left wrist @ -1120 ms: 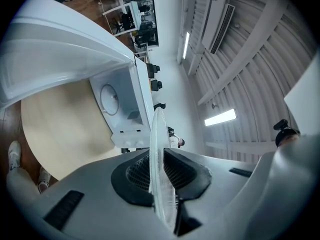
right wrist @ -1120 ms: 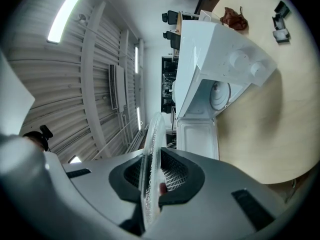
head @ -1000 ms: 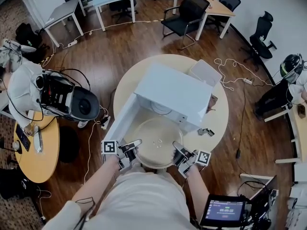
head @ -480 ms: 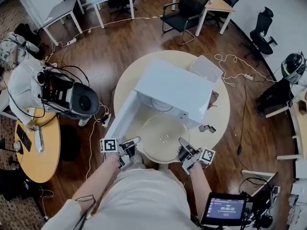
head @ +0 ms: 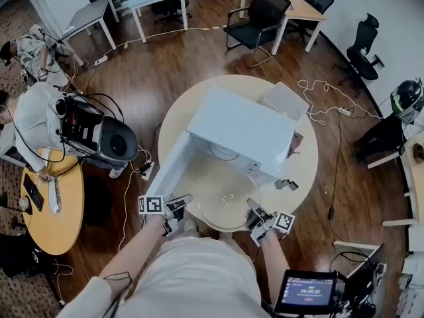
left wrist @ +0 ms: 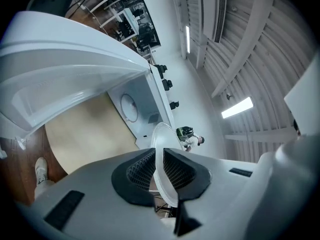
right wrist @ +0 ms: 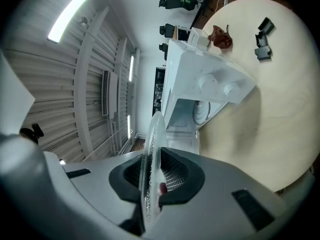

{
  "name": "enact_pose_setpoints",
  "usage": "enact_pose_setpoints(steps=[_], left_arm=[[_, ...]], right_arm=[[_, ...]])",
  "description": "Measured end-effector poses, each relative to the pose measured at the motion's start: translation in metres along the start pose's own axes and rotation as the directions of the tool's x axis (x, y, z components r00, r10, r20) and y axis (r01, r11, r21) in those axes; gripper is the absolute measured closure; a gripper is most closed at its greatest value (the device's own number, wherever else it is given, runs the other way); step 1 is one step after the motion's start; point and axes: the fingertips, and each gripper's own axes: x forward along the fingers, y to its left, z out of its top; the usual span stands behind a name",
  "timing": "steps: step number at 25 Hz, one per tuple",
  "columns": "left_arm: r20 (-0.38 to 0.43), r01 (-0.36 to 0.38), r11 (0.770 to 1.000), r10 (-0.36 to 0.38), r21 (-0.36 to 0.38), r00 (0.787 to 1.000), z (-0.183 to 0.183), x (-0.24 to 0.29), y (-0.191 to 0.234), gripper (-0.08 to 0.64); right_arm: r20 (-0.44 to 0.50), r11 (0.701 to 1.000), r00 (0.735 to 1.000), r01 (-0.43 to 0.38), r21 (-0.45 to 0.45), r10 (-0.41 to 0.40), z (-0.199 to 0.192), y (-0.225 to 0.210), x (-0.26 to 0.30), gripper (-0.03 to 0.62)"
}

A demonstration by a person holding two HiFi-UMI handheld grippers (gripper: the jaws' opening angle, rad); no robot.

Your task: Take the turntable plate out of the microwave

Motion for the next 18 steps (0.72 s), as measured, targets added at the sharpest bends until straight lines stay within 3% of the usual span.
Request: enact_pose_setpoints(steps=[18], left_arm=[[-0.034,-0.088,0.996,0.089,0.033,0.995,-0.003,0.009,0.032,0.523]], right_arm=[[-0.034,0.991,0.991,0.130,0.005,-0.130,-0.016,-0.077,0.018,0.565]])
